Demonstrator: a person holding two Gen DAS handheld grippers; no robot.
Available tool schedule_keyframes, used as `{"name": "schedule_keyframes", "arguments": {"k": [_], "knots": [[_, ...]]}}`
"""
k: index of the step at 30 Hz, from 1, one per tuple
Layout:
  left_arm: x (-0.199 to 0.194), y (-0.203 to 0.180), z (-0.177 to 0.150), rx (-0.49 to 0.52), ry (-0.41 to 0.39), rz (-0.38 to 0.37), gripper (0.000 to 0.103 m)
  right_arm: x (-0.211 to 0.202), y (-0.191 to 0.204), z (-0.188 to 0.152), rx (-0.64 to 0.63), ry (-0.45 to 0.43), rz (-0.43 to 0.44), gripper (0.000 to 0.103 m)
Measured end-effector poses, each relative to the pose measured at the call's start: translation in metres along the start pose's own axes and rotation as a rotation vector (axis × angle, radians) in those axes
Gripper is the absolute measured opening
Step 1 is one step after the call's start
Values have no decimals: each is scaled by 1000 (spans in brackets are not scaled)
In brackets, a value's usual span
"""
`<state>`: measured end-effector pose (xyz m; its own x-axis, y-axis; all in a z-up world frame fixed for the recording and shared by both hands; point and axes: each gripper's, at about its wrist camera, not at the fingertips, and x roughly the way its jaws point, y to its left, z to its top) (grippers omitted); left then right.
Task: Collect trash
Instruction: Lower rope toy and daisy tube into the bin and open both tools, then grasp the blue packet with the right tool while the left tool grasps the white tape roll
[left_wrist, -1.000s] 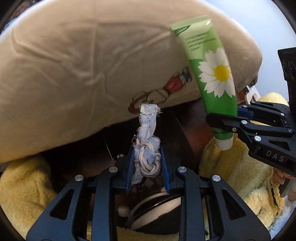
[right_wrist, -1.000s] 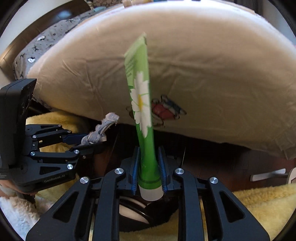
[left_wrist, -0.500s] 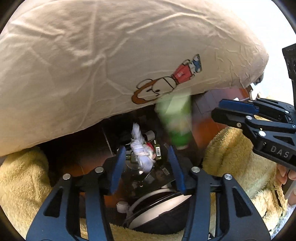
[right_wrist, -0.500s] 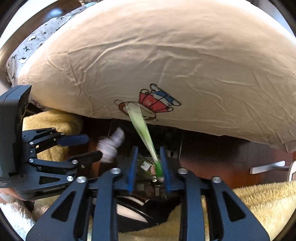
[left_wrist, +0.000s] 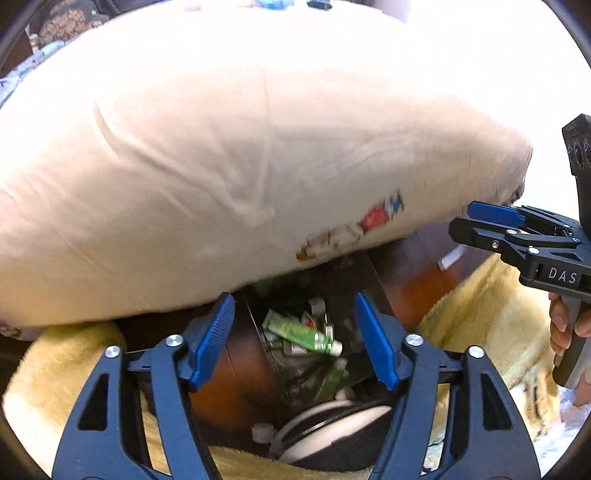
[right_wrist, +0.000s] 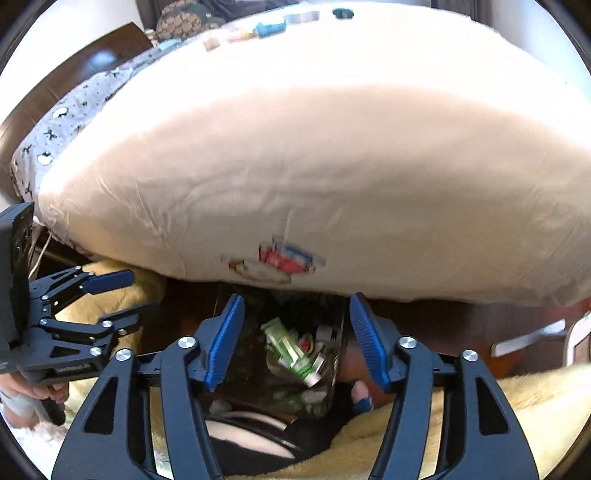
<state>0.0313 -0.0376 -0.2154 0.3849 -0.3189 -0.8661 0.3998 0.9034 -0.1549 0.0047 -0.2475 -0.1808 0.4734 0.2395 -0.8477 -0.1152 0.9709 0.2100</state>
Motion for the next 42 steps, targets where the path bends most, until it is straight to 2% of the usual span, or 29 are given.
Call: {"name": "schedule_keyframes", "arguments": {"k": [1,2,3,4,10,12,16,21,25,27,29,31,37,40,42], "knots": [[-8,1,7,1,-23,11,71,-6,0,4,-5,-20,-3,64],[-14,4,12,2,-42,23,78,-13,-1,10,-11,-43,-7,65],[-20,6,18,3,-65,39,85,-21,-2,18,-17,-71,-14,72],[-27,8,26,4,-92,56,87,-29,-3,27,-22,-104,-20,78],[-52,26,72,18,-195,149,87,-60,-10,81,-47,-244,-85,79],[-53,32,90,13,-215,170,87,-61,-13,101,-44,-262,-87,79],[-50,44,125,26,-238,239,90,-42,-7,148,-71,-263,-87,79],[-40,60,154,24,-252,280,91,-4,13,191,-118,-254,-68,79],[-25,82,177,-36,-227,252,95,35,26,226,-132,-220,-36,78],[-19,91,184,-58,-224,246,95,49,33,240,-151,-205,-27,70],[-15,100,191,-76,-222,245,95,62,38,253,-167,-189,-20,67],[-12,107,197,-87,-218,244,95,74,42,266,-180,-173,-49,63],[-7,120,217,-109,-222,226,95,101,47,290,-217,-122,-106,62],[-4,122,228,-117,-227,218,95,107,43,297,-203,-116,-86,46],[-1,122,235,-114,-228,209,95,107,42,298,-208,-118,-82,41]]}}
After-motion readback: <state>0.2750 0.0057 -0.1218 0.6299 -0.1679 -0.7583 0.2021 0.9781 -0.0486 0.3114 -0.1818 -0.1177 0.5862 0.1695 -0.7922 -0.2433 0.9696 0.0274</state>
